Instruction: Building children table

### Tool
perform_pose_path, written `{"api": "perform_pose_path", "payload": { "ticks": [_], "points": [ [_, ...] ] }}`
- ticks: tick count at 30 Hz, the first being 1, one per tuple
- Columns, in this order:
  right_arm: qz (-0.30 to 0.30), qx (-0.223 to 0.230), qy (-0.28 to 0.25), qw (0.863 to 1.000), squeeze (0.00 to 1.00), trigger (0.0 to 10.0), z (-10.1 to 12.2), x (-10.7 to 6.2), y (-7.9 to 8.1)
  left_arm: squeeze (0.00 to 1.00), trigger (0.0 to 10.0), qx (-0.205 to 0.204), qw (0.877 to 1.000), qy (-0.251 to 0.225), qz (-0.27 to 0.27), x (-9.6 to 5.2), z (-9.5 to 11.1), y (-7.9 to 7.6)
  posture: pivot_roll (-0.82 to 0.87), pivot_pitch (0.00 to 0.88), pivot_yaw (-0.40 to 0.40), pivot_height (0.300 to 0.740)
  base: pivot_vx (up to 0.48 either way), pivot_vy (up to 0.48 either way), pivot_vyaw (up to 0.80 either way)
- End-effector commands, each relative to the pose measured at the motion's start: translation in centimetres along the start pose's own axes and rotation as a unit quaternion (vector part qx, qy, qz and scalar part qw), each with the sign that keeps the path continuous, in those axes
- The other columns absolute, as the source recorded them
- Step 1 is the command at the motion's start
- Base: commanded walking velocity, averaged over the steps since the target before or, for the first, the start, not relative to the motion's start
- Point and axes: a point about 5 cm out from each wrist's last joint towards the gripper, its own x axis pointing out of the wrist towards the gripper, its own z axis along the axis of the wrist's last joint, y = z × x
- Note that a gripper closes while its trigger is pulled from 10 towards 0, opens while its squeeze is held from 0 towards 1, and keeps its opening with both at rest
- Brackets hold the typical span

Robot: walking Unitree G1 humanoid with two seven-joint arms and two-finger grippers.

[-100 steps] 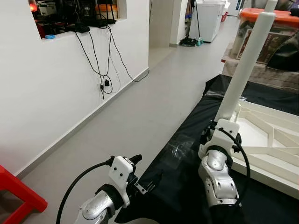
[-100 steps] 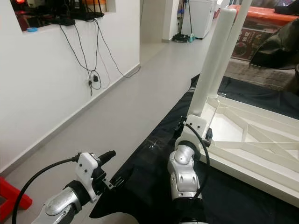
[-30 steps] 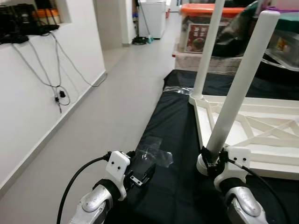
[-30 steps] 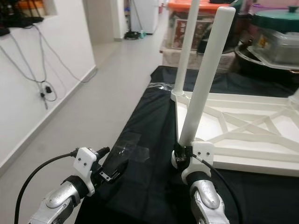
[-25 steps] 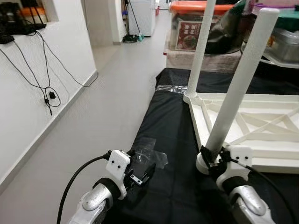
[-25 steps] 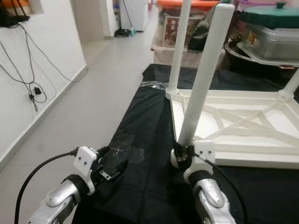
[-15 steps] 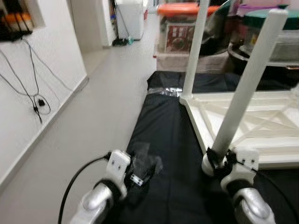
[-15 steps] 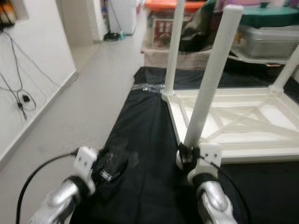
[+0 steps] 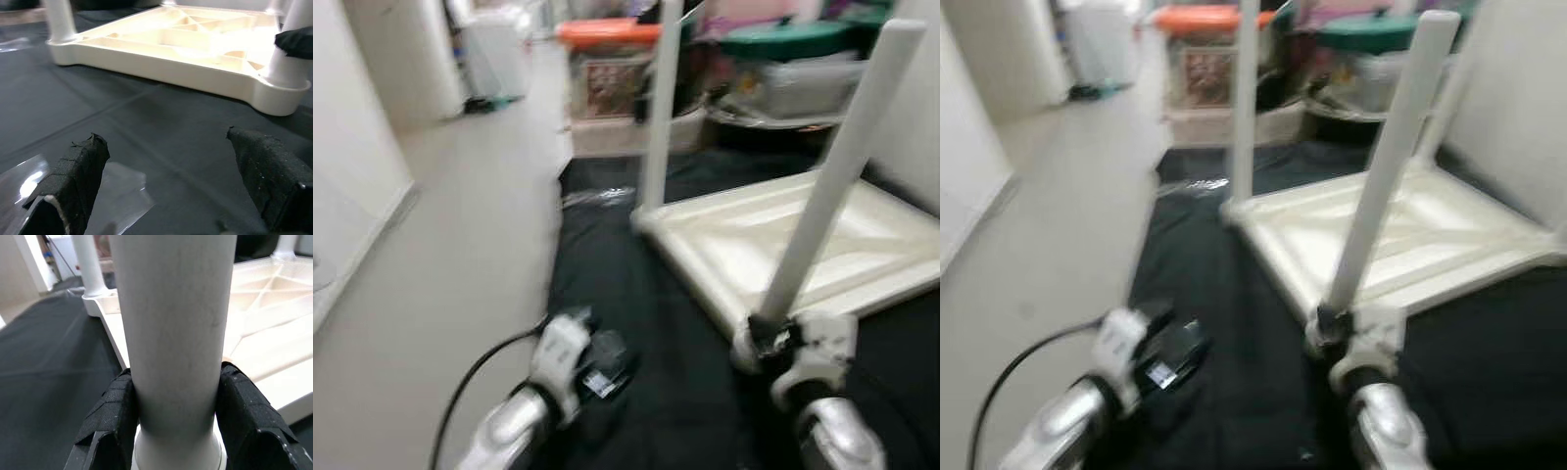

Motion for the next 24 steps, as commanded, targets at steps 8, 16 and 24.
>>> {"api": "perform_pose_path", "payload": {
  "ticks": [8, 16, 24],
  "points": [
    [0.056, -0.001, -0.024, 0.998, 0.00, 0.0, 1.2, 0.4, 0.0, 0.00, 10.0, 0.001, 1.000, 0.004, -0.004, 0.2, -0.1, -0.3, 0.04, 0.008, 0.015, 0.740, 0.000, 0.000, -0.80],
    [0.102, -0.058, -0.001, 0.993, 0.00, 4.9, 0.5, 0.2, -0.5, 0.00, 10.0, 0.000, 1.000, 0.009, -0.006, 0.2, -0.2, -0.3, 0.04, 0.004, 0.011, 0.740, 0.000, 0.000, -0.49],
    [0.119, -0.061, 0.045, 0.990, 0.00, 10.0, -0.9, 0.4, -0.7, 0.00, 10.0, 0.000, 1.000, 0.010, -0.007, 0.2, -0.3, -0.4, 0.04, 0.000, 0.007, 0.740, 0.000, 0.000, 0.00]
  ]
}}
